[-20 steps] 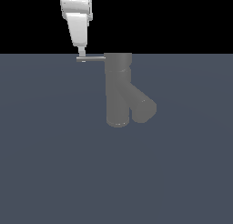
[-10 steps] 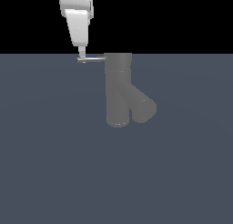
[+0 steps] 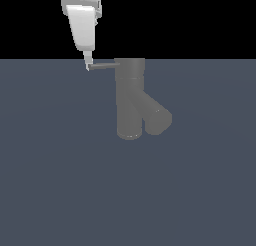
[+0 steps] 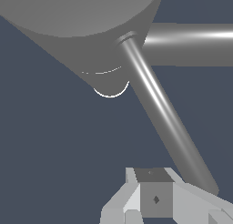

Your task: Turn on the faucet by rotating a designated handle.

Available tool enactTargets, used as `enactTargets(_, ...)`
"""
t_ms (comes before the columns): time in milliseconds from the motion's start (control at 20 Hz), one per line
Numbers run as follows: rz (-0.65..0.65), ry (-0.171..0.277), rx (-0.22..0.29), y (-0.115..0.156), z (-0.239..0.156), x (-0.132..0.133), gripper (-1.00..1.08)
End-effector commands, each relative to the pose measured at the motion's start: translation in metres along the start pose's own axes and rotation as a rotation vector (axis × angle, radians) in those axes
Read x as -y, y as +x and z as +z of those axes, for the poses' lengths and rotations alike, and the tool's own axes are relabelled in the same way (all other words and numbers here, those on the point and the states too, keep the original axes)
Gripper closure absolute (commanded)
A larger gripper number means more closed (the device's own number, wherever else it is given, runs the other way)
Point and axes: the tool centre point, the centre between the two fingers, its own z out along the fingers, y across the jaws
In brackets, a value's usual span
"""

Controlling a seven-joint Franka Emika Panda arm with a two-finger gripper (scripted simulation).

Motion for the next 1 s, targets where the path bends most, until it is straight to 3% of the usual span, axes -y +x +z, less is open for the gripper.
enactTargets(0, 0.011, -0.007, -0.002, 0.007, 0.0, -0.012, 1.08)
enactTargets(100, -0.001, -0.001, -0.002, 0.0, 0.0, -0.006, 1.08)
enactTargets(950, 0.008, -0.005, -0.002, 0.059, -0.001, -0.061, 1.08)
